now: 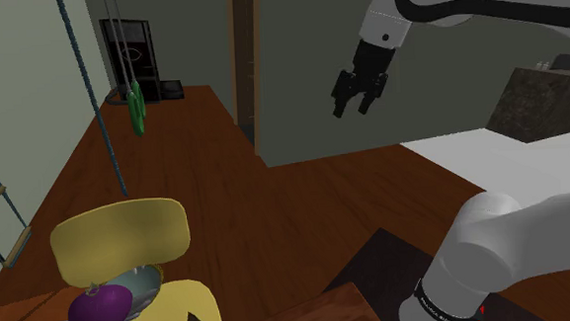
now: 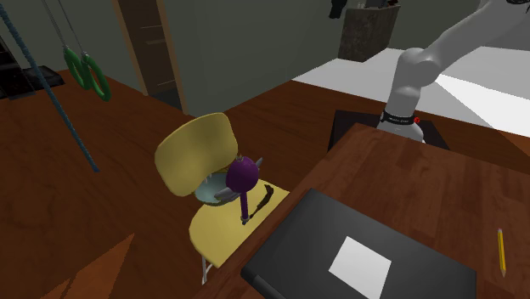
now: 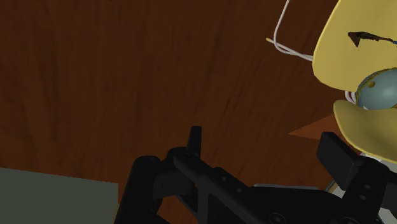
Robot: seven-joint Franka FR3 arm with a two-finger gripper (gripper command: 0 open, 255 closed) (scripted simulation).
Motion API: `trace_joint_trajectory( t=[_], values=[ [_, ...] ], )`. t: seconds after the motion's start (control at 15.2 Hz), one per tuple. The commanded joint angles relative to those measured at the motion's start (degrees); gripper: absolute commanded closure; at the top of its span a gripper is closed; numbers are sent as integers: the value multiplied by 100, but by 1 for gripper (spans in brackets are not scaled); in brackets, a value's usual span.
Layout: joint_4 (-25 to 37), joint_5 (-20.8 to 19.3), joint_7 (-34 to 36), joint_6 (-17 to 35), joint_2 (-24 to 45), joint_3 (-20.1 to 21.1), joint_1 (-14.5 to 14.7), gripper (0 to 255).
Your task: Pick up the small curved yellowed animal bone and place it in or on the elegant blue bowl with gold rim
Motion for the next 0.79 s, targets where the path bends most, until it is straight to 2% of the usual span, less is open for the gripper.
trace_joint_trajectory(
  t=[0.0, 0.73],
  values=[
    [0, 0, 0, 0, 0, 0, 0, 0],
    [-2444, 847, 989, 2062, -888, 799, 278, 0]
  ],
)
